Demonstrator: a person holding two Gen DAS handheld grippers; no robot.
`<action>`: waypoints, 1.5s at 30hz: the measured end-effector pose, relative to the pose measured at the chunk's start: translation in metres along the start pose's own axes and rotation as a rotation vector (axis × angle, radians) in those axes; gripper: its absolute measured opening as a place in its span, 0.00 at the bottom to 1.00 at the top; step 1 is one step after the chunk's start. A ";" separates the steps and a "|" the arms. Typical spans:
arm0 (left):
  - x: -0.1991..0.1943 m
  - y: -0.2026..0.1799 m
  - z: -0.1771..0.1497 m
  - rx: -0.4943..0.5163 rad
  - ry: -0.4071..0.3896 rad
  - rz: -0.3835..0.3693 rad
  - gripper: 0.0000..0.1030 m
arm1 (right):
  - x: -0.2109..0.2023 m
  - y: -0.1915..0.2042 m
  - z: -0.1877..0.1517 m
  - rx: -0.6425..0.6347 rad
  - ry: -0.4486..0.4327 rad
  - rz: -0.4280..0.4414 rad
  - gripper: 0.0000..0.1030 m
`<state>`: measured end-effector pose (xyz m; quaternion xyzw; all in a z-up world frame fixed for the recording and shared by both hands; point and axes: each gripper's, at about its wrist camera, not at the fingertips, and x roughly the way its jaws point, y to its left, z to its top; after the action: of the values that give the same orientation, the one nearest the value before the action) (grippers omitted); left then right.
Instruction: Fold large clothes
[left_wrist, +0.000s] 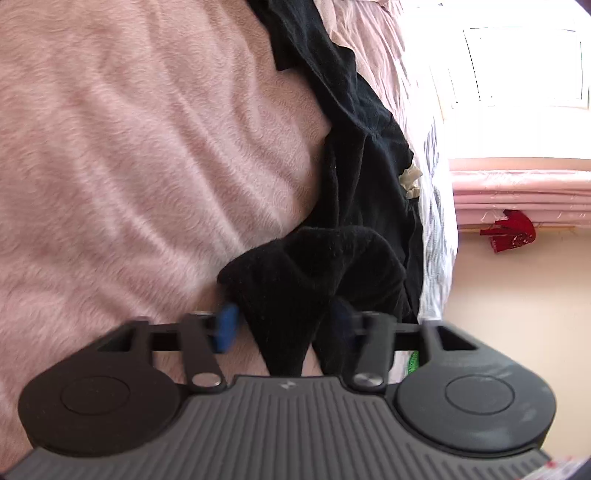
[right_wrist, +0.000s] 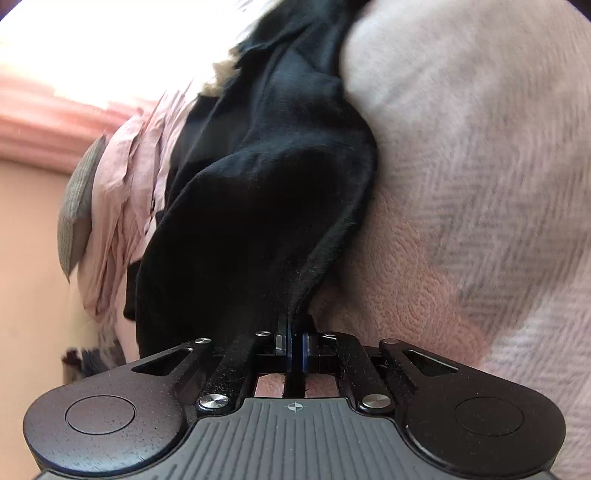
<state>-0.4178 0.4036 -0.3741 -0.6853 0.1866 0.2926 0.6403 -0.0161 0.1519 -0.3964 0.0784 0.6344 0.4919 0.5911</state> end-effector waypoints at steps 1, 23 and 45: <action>0.000 -0.006 -0.001 0.045 -0.006 0.014 0.09 | -0.010 0.003 0.002 -0.041 0.010 -0.008 0.01; -0.030 -0.026 -0.150 0.801 0.154 0.578 0.08 | -0.123 -0.030 -0.012 -0.526 0.350 -0.510 0.05; -0.002 -0.053 0.033 0.466 -0.228 0.690 0.31 | 0.121 0.064 0.205 -1.362 -0.182 -0.671 0.00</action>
<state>-0.3910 0.4420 -0.3324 -0.3832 0.3938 0.5136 0.6590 0.0879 0.3758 -0.3944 -0.4600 0.1297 0.5602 0.6766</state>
